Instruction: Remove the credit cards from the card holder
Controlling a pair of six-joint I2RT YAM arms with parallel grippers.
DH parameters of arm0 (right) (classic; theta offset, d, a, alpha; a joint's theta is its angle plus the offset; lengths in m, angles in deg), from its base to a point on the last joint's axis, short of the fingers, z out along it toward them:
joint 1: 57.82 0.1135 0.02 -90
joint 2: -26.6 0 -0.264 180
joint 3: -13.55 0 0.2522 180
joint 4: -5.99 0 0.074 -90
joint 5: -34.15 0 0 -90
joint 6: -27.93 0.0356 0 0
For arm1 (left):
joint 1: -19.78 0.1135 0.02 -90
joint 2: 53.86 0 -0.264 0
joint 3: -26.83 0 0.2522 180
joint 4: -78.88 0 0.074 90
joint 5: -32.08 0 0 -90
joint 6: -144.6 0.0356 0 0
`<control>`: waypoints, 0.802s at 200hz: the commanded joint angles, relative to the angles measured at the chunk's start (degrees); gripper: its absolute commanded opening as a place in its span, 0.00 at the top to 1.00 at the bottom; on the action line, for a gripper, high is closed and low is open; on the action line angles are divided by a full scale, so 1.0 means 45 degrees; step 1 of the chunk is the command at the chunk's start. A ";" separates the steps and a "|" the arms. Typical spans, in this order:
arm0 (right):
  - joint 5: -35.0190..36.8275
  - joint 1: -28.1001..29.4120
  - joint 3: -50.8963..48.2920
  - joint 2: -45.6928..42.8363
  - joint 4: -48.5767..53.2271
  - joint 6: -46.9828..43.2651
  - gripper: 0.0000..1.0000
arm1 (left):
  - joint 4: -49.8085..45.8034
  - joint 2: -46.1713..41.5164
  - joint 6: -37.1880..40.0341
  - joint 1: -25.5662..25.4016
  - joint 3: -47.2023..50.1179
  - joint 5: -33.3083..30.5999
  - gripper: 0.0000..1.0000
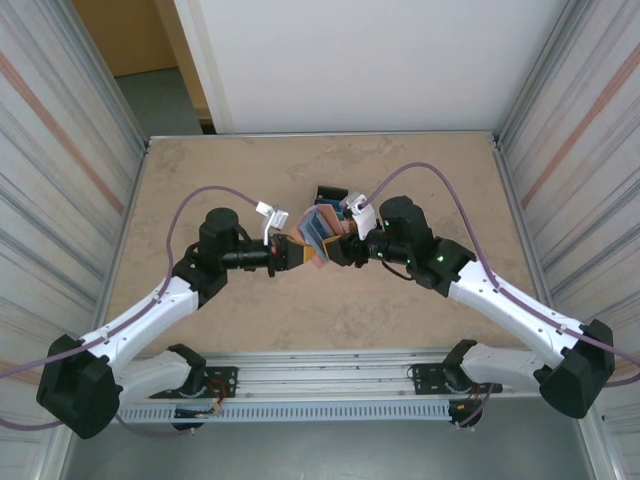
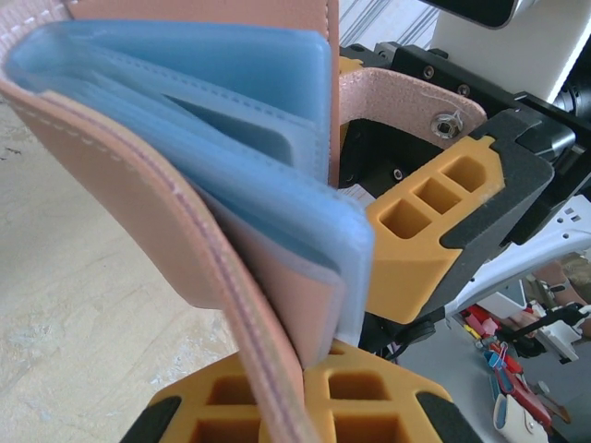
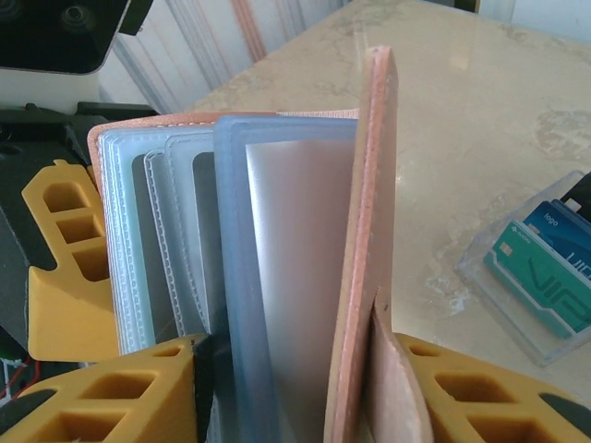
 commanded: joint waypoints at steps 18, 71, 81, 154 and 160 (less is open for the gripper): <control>-0.0526 -0.0297 0.0150 -0.0230 -0.0320 0.0031 0.44 | 0.0497 -0.0107 0.0224 -0.0198 -0.0352 0.0689 1.00; -0.2082 -0.0909 -0.0460 -0.0938 -0.0938 0.0336 0.37 | 0.0614 -0.0198 0.0263 -0.0194 -0.0324 0.0707 1.00; -0.2260 -0.1037 -0.0575 -0.1020 -0.1046 0.0410 0.36 | 0.0597 -0.0208 0.0261 -0.0193 -0.0354 0.0708 1.00; -0.2505 -0.1235 -0.0539 -0.0540 -0.1188 0.0525 0.33 | 0.0685 -0.0268 0.0302 -0.0224 -0.0351 0.0864 1.00; -0.2559 -0.1236 -0.0538 -0.0494 -0.1190 0.0522 0.32 | 0.0674 -0.0274 0.0320 -0.0213 -0.0344 0.0865 1.00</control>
